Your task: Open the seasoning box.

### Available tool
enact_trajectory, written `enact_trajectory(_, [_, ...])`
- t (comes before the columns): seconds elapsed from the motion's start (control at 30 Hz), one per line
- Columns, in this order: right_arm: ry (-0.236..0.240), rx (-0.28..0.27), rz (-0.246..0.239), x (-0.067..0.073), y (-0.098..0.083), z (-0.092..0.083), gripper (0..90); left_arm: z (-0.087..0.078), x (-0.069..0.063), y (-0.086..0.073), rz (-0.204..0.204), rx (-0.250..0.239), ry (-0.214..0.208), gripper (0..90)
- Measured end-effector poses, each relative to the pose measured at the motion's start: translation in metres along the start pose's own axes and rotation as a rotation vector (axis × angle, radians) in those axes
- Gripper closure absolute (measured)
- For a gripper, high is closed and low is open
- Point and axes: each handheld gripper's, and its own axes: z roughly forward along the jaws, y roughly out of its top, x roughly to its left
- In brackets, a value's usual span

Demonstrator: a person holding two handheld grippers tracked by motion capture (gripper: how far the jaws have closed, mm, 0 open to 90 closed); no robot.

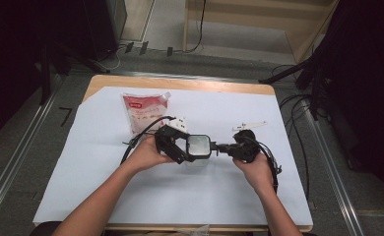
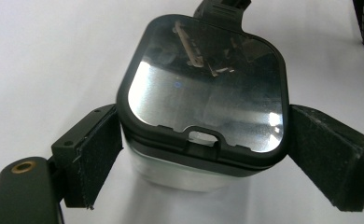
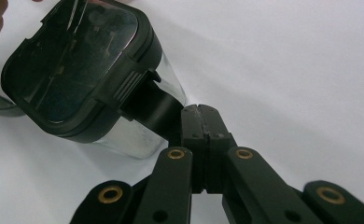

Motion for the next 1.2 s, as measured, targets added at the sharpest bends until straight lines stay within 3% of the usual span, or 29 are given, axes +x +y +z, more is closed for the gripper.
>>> enact_trajectory(0.1, [-0.001, 0.0, 0.008, 0.0001, -0.0002, 0.0007, 90.0, 0.0048, 0.0013, 0.0, 0.01, 0.024, 0.0, 13.5])
enact_trajectory(0.27, [-0.006, 0.003, 0.017, 0.0007, -0.0004, 0.0011, 90.0, 0.0101, 0.0022, 0.0006, 0.023, 0.012, -0.005, 13.8])
enact_trajectory(0.63, [-0.012, 0.001, 0.023, -0.0004, -0.0012, 0.0053, 90.0, 0.0091, -0.0004, 0.0057, 0.085, 0.036, 0.014, 15.5])
enact_trajectory(0.9, [-0.001, -0.031, 0.022, -0.0006, 0.0002, 0.0011, 90.0, 0.0017, -0.0002, 0.0071, 0.094, 0.009, 0.005, 17.1])
enact_trajectory(1.2, [-0.001, -0.02, 0.031, -0.0009, 0.0001, 0.0018, 90.0, 0.0014, -0.0021, 0.0078, 0.102, 0.01, 0.018, 17.5])
